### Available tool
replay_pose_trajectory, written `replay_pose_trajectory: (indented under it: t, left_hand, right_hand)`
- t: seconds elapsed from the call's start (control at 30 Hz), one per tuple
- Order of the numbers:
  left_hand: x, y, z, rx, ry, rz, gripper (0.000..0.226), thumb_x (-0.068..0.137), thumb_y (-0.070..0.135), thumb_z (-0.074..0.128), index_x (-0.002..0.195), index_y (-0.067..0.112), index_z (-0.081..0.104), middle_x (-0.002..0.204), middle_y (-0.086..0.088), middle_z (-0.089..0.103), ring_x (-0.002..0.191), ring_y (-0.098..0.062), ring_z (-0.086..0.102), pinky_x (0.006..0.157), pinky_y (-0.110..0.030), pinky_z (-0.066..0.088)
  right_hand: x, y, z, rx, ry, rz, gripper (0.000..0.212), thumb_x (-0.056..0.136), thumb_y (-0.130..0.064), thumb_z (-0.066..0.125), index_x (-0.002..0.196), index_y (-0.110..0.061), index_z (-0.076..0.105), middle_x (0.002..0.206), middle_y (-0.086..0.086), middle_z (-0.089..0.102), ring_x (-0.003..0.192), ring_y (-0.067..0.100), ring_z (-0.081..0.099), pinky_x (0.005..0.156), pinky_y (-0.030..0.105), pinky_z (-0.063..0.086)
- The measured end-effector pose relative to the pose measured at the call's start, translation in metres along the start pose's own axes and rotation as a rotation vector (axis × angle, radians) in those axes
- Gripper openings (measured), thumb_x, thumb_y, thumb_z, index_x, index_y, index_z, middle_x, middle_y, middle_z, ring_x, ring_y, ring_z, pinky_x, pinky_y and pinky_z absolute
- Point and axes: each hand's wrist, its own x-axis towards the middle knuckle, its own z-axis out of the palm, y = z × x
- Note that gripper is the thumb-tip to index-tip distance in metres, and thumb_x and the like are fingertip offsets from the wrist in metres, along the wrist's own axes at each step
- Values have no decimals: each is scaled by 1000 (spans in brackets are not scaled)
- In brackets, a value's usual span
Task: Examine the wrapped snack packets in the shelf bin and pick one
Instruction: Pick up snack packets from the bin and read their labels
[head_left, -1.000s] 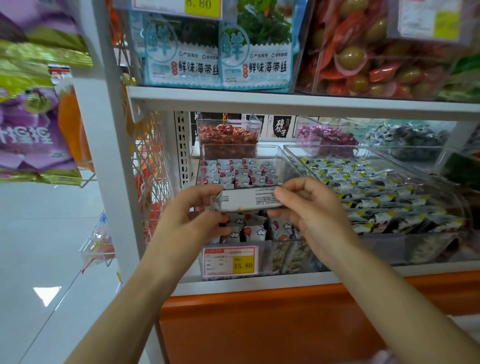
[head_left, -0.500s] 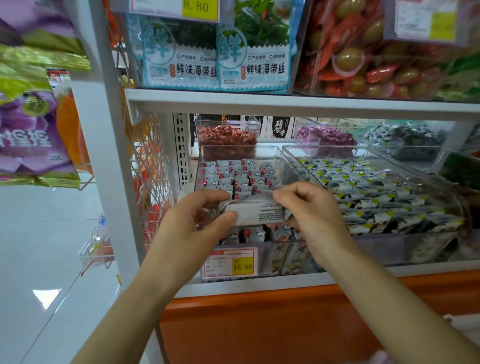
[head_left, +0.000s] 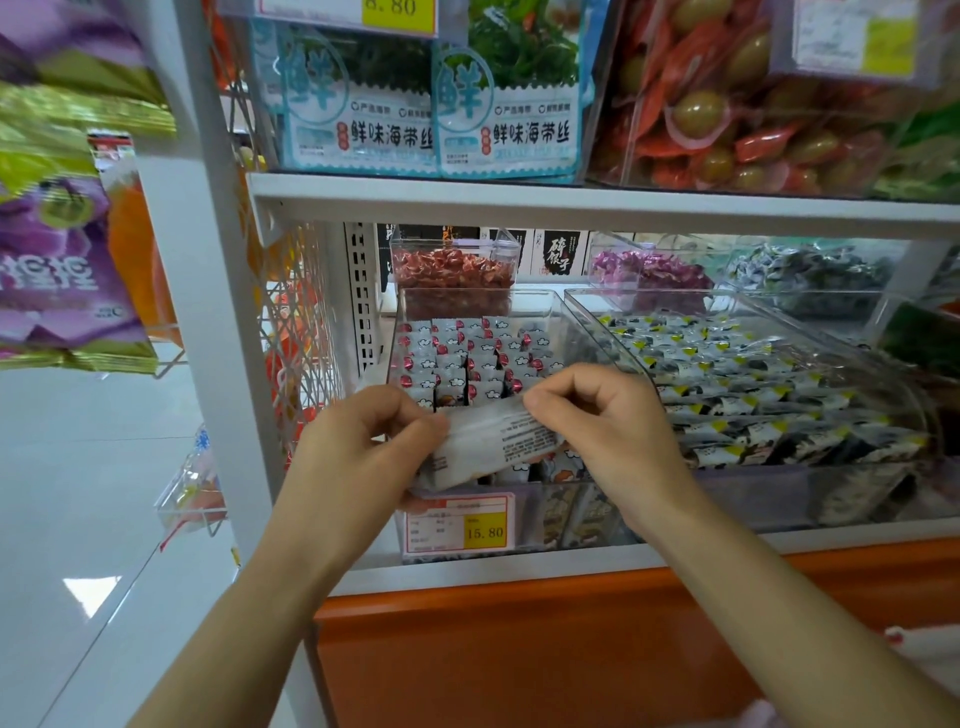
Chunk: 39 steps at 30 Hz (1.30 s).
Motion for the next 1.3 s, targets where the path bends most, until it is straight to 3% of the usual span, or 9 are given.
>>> replay_pose_trajectory:
  t: [0.27,0.4,0.5,0.6,0.7,0.87,1.03,1.17,1.3]
  left_hand:
    - [-2,-3,7,83,30,10,21,88,32,55,81,17,68,74,-1,68,70,-16,67,67,-40,59]
    - [-5,-3,14,250,-44,62,39,86,36,59,123,25,58,99,11,68,83,-1,64,70,-20,55]
    - [-2,-2,15,191,9,114,32,90,28,56,121,22,58,90,12,68,77,5,63,64,-13,52]
    - [5,0,18,103,11,96,28,92,24,53,118,19,59,90,10,68,74,1,66,69,-24,57]
    - [15,1,22,119,33,93,38,90,31,53,128,24,47,107,5,64,86,-4,65,75,-28,57]
    - [24,-5,28,724,13,250,44,97,29,41,138,13,38,148,-4,31,134,-22,34,110,-36,30]
    - [14,-11,32,1159,-172,364,65,94,48,5,133,22,50,140,2,49,139,-16,30,116,-45,4]
    - [8,-12,27,1244,-238,319,69,91,48,6,118,22,64,131,2,59,133,-17,42,113,-60,11]
    - [7,-18,25,1231,-216,309,74,90,50,-1,118,25,63,142,4,48,140,-16,28,114,-58,3]
  right_hand:
    - [1,3,2,105,69,105,13,86,-13,63,78,-7,70,73,1,70,65,11,67,58,27,57]
    - [2,6,3,276,122,190,12,88,-15,61,86,-10,71,78,4,72,70,14,69,60,27,58]
    - [4,6,3,473,2,192,23,86,-7,60,109,-6,66,94,7,73,87,16,70,71,25,57]
    - [8,7,0,288,-69,89,46,84,1,62,127,-15,56,100,-4,72,91,11,68,78,24,56]
    - [18,7,-3,149,20,63,36,84,-9,65,118,-19,62,93,-6,71,77,10,69,72,28,58]
    - [44,7,-8,34,221,1,14,82,-14,69,93,-22,64,88,-2,69,67,7,67,67,24,57]
    - [65,8,-2,-153,146,-29,24,80,-16,72,99,-19,57,97,0,64,91,21,64,86,42,52]
    - [76,9,4,-360,-14,-81,27,77,-21,75,94,-20,53,82,-17,52,75,-2,50,64,8,40]
    - [87,9,18,-582,-188,-121,37,75,-24,77,106,-14,59,98,-4,60,87,11,55,62,11,37]
